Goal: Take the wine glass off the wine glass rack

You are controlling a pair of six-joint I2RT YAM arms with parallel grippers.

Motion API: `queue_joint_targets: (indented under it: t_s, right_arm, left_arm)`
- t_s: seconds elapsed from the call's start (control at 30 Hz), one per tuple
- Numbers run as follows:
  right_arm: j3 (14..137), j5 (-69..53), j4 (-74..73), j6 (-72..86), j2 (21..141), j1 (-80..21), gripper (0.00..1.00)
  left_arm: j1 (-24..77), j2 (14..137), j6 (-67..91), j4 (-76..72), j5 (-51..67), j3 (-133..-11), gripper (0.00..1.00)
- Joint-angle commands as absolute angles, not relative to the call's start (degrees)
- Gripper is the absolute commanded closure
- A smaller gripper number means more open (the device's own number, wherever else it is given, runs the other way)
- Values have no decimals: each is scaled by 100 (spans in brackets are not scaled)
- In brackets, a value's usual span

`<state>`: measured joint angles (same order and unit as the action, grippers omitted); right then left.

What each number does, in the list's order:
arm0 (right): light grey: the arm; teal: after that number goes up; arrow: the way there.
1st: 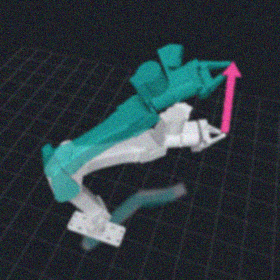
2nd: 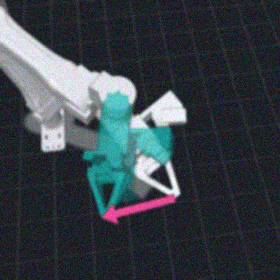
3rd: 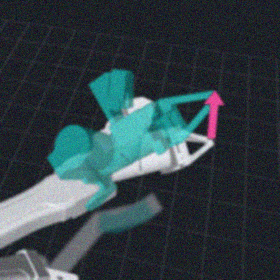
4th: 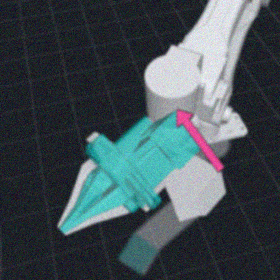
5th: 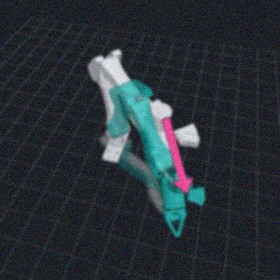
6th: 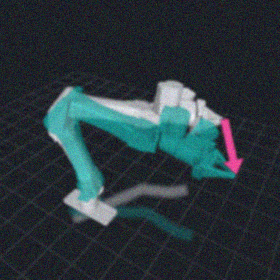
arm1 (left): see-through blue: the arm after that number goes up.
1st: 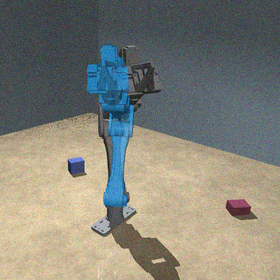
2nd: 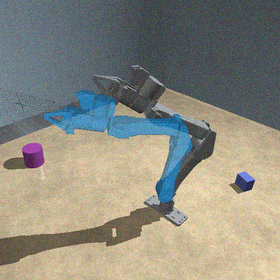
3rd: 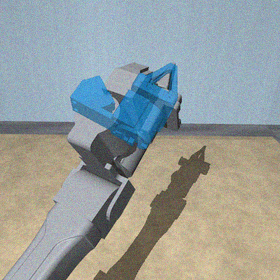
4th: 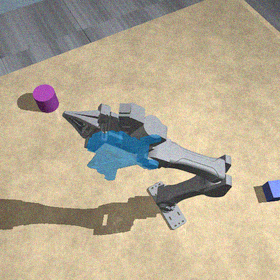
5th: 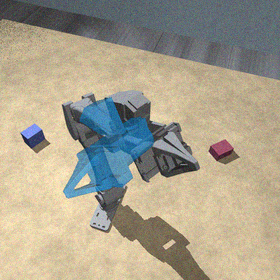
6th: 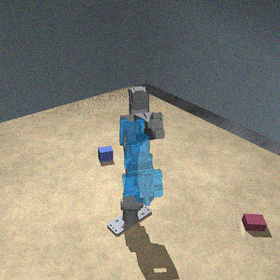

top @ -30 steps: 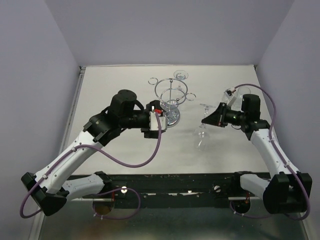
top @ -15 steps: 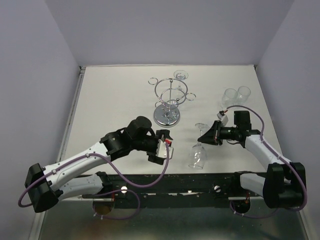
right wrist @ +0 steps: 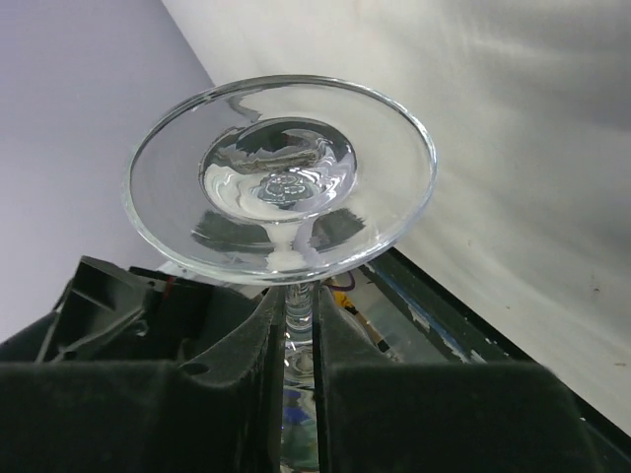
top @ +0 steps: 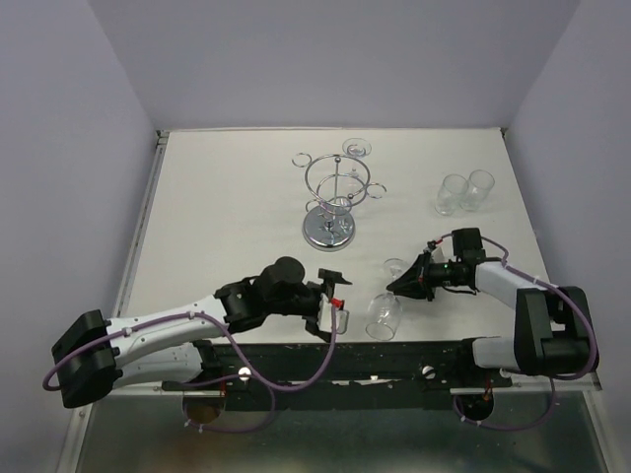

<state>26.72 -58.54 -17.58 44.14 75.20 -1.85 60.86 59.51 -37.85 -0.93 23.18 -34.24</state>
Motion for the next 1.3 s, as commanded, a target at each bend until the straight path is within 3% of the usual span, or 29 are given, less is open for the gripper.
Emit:
queue_joint_targets:
  t_s: [0.0,0.17,0.4,0.6,1.27]
  right_arm:
    - [2996,-6311,-1731,4921,7822,-158,99]
    - [3217,-6152,-1740,5150,8006,-158,99]
    - [3260,-6108,-1749,5212,8305,-158,99]
    - [3621,-6126,-1749,5256,8429,-158,99]
    - [2909,-6056,-1767,5335,8104,-237,99]
  left_arm:
    - [6161,5792,-4683,-992,2065,-3015,1]
    - [6161,5835,-5027,-2194,2749,-2532,1]
    - [6144,6784,-5940,-3970,3717,-2232,1]
    - [6152,7487,-6433,-4411,4183,-2399,1]
    - [6434,9290,-7436,-6363,4280,-2681,3]
